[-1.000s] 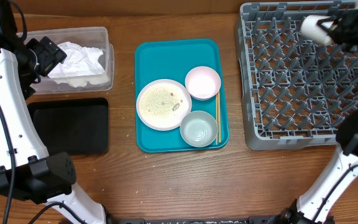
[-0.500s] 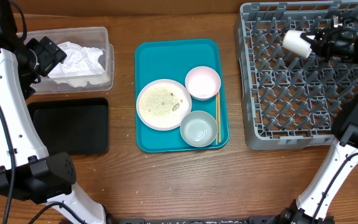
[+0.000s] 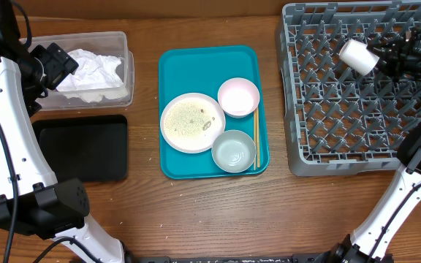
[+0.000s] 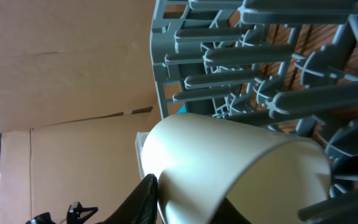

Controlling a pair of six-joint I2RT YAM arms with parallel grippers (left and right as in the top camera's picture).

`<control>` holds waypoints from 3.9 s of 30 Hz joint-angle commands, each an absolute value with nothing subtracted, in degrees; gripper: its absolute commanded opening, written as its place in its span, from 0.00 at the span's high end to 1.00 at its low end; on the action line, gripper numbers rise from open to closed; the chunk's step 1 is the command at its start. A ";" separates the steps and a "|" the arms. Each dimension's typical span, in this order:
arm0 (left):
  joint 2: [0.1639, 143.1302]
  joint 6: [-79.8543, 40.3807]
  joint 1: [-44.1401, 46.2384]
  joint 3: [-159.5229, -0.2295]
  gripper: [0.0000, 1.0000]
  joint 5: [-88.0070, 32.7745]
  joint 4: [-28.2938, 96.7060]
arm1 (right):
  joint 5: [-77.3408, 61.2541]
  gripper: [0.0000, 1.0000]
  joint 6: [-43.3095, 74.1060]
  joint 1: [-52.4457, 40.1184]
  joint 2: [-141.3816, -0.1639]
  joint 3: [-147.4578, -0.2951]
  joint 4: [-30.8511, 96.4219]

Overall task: Sort waste into correct bins and load items into the dishwasher
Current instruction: 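Lower the white cup upright into the rack and open the right gripper, then reach the right gripper to the tray and grasp the pink bowl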

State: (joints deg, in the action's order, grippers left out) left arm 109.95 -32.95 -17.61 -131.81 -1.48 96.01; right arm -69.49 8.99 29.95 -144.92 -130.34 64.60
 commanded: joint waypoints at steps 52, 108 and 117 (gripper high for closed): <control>110.24 -33.63 -17.23 -132.38 0.00 -1.32 95.90 | -0.51 0.96 18.96 10.61 -136.66 -136.09 71.22; 110.24 -33.63 -17.23 -132.38 0.00 -1.32 95.90 | -24.82 0.87 8.19 3.33 -122.65 -136.55 83.09; 110.24 -33.63 -17.23 -132.38 0.00 -1.32 95.90 | -11.05 0.30 6.37 -15.51 -123.57 -126.72 69.78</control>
State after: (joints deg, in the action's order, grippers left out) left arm 109.95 -32.95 -17.61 -131.81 -1.50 95.98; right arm -16.19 7.31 -11.49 -123.20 -130.78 72.18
